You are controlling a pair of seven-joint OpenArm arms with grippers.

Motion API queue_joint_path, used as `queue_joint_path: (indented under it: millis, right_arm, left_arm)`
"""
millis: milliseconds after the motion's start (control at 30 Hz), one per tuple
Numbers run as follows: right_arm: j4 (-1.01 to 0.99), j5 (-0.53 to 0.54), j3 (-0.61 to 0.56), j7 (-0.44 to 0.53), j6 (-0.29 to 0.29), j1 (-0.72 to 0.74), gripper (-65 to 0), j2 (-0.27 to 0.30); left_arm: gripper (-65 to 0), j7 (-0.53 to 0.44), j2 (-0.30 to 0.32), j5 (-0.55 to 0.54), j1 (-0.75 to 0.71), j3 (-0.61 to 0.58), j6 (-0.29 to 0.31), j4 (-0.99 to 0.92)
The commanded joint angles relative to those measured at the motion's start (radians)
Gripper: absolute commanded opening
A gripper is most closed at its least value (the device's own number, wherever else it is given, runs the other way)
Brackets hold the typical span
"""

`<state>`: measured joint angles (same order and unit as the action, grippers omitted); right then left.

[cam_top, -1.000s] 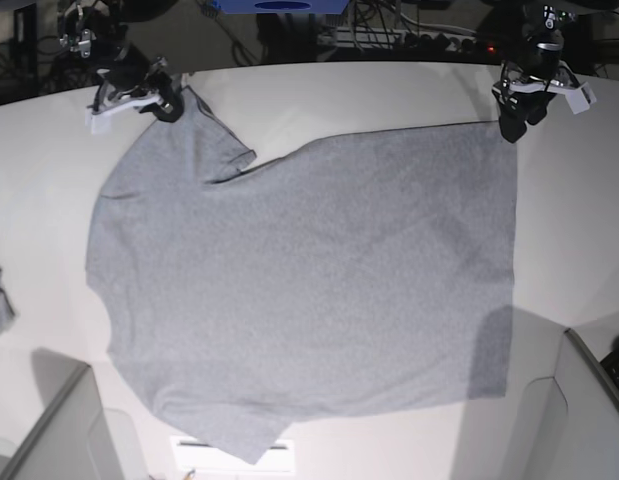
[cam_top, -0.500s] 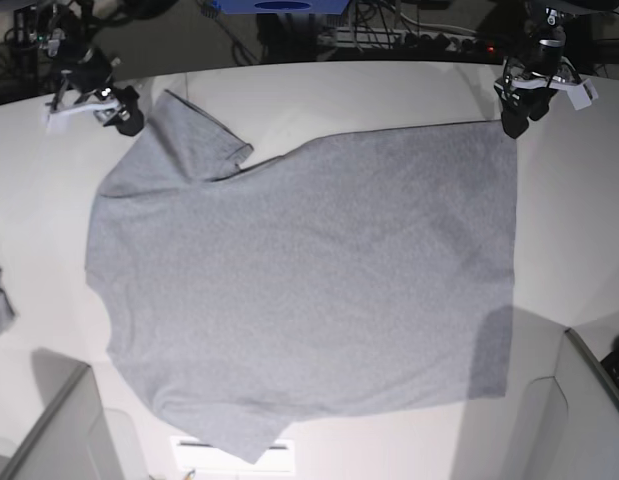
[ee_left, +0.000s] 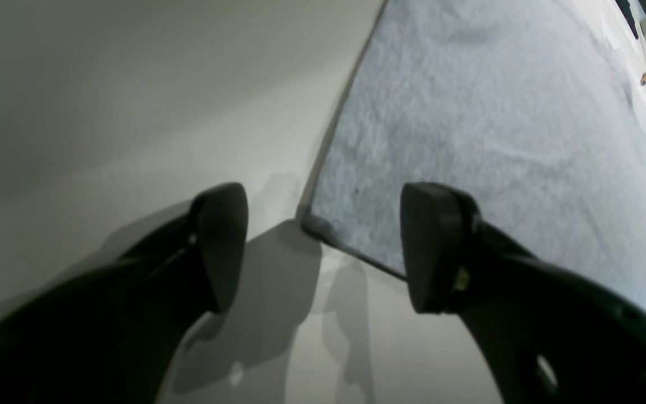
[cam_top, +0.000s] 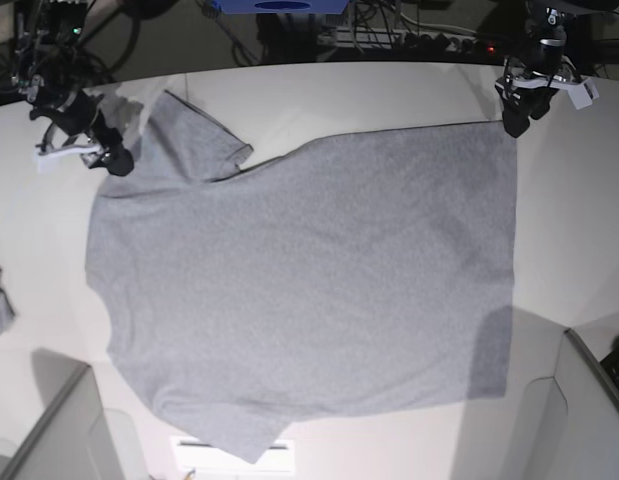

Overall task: Fold the T-shirt properly
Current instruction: 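Close both grippers on the shoulder edges of the shirt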

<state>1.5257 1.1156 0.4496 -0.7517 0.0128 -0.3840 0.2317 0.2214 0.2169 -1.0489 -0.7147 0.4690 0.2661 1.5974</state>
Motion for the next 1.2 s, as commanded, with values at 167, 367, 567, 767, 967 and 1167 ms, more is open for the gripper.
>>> queue_joint_path:
  millis: [167,367,567,767,967,1167]
  right_arm:
    - [0.002,-0.030,-0.085,-0.038,-0.017,-0.026,-28.2,-0.002]
    - [-0.006,-0.030,-0.082,-0.036,-0.017,-0.026,-29.0,-0.007]
    - [-0.050,-0.030,-0.082,-0.036,-0.017,-0.008,-58.2,-0.008]
    - [-0.142,-0.030,-0.082,-0.036,-0.017,0.015,-65.0,-0.008]
    - [-0.138,-0.030,-0.084,-0.036,-0.017,0.013,-65.0,-0.008]
    - [-0.138,-0.030,-0.091,-0.006,-0.017,0.003,-65.0,-0.007]
  left_arm:
    - [-23.9,-0.020,0.006,-0.011,-0.009,0.007,0.012,0.017]
    - [-23.9,-0.020,0.006,-0.012,-0.009,0.010,0.012,0.016]
    - [-23.9,-0.020,-0.010,-0.012,-0.006,0.053,0.012,0.014]
    - [-23.9,-0.018,-0.010,-0.014,-0.004,0.023,0.012,0.013]
    - [-23.9,0.042,-0.009,-0.014,0.053,0.027,0.012,-0.061]
    - [-24.0,0.187,-0.012,-0.012,0.126,0.023,0.012,-0.121]
